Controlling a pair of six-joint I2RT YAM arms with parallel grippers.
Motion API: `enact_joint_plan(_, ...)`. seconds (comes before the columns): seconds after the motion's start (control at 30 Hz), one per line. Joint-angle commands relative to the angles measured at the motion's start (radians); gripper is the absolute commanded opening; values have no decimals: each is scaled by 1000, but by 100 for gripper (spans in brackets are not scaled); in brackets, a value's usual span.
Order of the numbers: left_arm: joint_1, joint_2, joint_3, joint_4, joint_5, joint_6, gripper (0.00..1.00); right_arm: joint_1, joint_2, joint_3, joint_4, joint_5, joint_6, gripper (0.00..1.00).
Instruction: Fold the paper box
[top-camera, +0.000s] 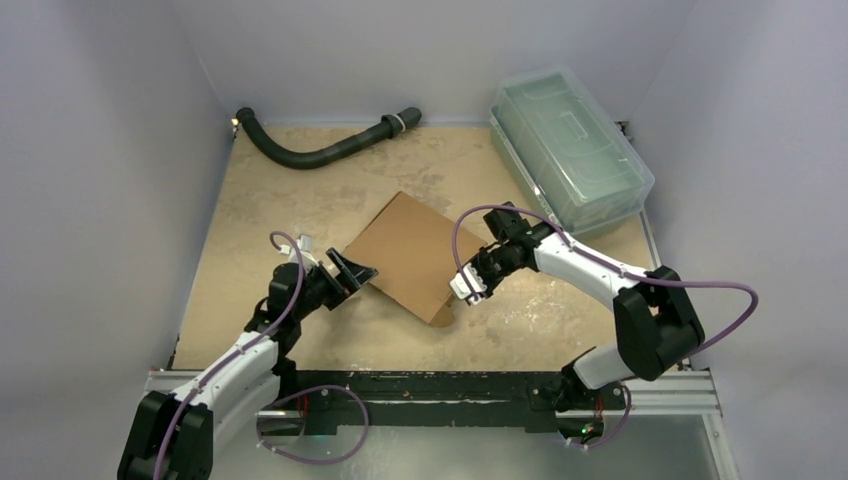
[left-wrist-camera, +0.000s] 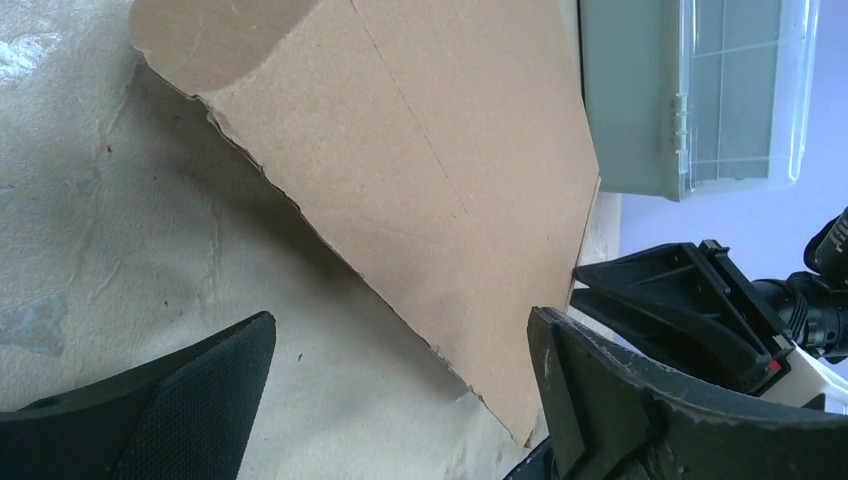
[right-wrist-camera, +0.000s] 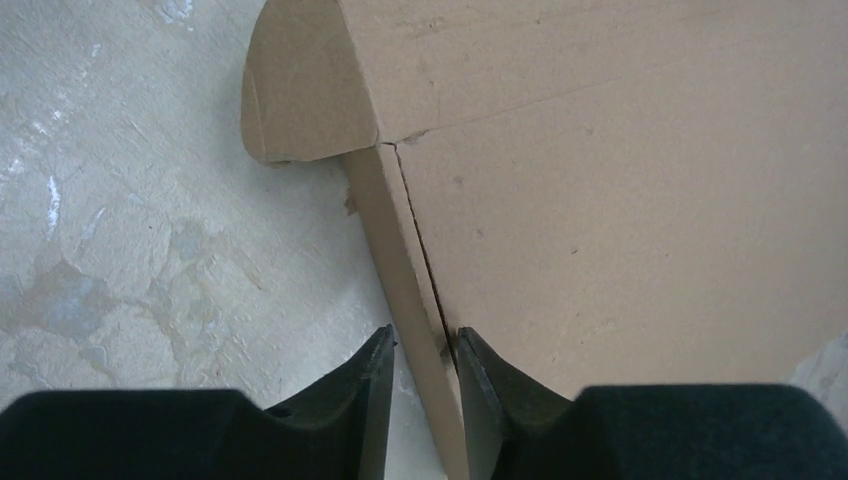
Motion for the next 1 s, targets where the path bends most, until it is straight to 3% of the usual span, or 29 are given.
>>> enact_joint_plan(0.0, 7, -10, -9, 6, 16, 28, 96, 9, 10, 52, -25, 34, 11, 30)
enact_joint_plan(0.27, 7, -20, -9, -9, 16, 36, 96, 15, 20, 71, -68, 50, -8, 19)
enact_joint_plan(0.5, 7, -20, -11, -9, 16, 37, 96, 23, 5, 85, -109, 31, -26, 17)
enact_joint_plan(0.77, 7, -18, -9, -5, 21, 33, 96, 48, 68, 118, -137, 73, -18, 17)
enact_joint_plan(0.97, 8, -22, -10, -8, 24, 34, 96, 51, 60, 119, -124, 84, -7, 28)
